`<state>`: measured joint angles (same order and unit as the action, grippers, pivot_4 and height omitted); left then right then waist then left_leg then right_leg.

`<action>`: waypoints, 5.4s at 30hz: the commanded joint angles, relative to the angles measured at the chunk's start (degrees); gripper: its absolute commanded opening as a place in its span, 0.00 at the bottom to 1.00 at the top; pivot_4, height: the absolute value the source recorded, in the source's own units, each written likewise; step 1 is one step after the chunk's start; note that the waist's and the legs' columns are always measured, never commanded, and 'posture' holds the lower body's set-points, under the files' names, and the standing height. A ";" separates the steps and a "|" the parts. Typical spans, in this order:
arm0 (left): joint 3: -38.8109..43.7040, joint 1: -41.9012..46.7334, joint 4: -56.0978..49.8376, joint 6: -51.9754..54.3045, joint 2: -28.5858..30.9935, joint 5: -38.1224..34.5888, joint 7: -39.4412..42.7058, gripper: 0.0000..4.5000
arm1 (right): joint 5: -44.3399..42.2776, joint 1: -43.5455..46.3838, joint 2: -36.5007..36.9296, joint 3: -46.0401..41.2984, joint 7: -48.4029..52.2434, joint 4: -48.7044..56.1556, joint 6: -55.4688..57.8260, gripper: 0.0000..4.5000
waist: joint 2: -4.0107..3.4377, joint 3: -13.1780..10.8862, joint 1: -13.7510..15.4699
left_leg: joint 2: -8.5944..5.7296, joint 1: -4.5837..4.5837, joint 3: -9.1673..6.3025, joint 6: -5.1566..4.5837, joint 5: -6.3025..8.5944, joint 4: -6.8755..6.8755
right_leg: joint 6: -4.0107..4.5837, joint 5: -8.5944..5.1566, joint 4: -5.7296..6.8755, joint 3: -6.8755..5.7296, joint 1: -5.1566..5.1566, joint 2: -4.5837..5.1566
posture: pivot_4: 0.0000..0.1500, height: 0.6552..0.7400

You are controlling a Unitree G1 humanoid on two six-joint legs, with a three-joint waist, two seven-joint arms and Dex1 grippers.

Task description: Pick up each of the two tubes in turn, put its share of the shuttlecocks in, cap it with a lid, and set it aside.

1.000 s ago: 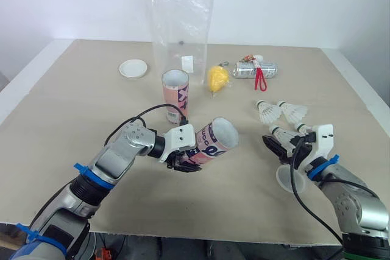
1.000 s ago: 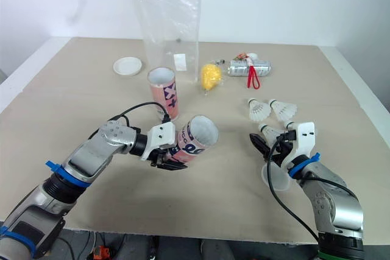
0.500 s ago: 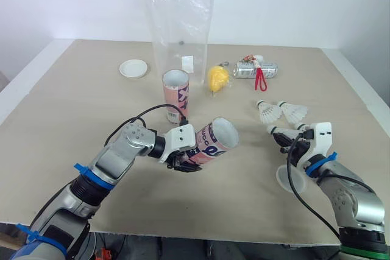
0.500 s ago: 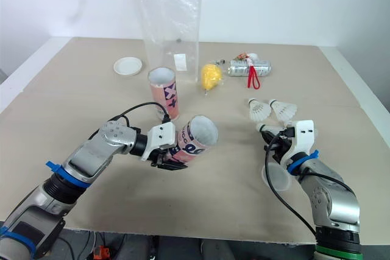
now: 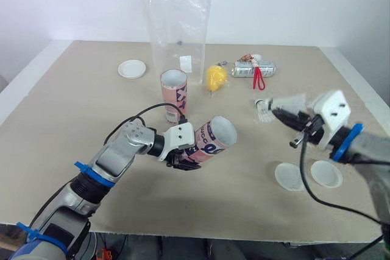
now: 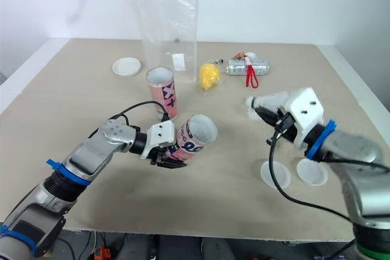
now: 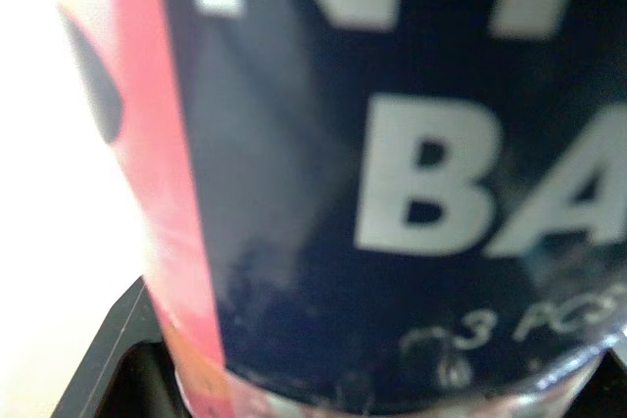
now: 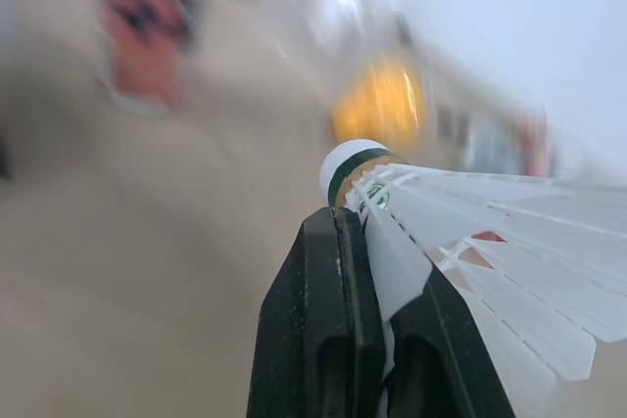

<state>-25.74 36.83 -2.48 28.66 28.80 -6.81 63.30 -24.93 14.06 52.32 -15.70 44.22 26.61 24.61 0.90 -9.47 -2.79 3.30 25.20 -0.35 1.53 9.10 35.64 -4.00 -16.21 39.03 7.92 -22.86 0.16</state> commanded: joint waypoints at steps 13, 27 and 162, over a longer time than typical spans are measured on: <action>0.81 2.53 3.55 -0.73 -1.84 0.66 0.01 0.65 | 6.86 13.52 7.79 13.51 23.39 -2.03 -22.32 0.02 | 0.11 -0.11 0.07 | -0.12 0.11 0.01 -0.02 -0.02 -0.02 | -0.21 0.04 -0.05 -0.02 -0.05 0.13 | 1.00 1.00; 1.16 1.05 1.24 0.41 -1.16 0.62 -0.79 0.65 | 4.59 20.31 5.28 16.15 26.00 -2.95 -19.50 0.60 | 0.11 -0.12 0.09 | -0.12 0.12 0.00 -0.02 -0.02 -0.02 | -0.22 0.07 -0.05 -0.01 -0.05 0.14 | 1.00 1.00; 7.69 -12.81 21.60 -35.71 -19.96 -3.99 -0.23 0.65 | 10.77 -3.38 12.74 11.45 29.39 -31.33 -2.28 1.00 | -0.10 -0.11 0.07 | -0.51 0.19 -0.41 -0.03 -0.03 0.30 | -0.34 0.14 -0.10 -0.12 0.12 0.31 | 1.00 1.00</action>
<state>-17.77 24.26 18.96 -7.79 8.60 -11.03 63.01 -15.03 9.38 64.78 -4.41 72.86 -4.11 23.92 0.80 -9.59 -2.72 2.79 25.38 -0.76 1.51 9.08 35.94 -4.33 -16.07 38.93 7.80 -22.73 0.47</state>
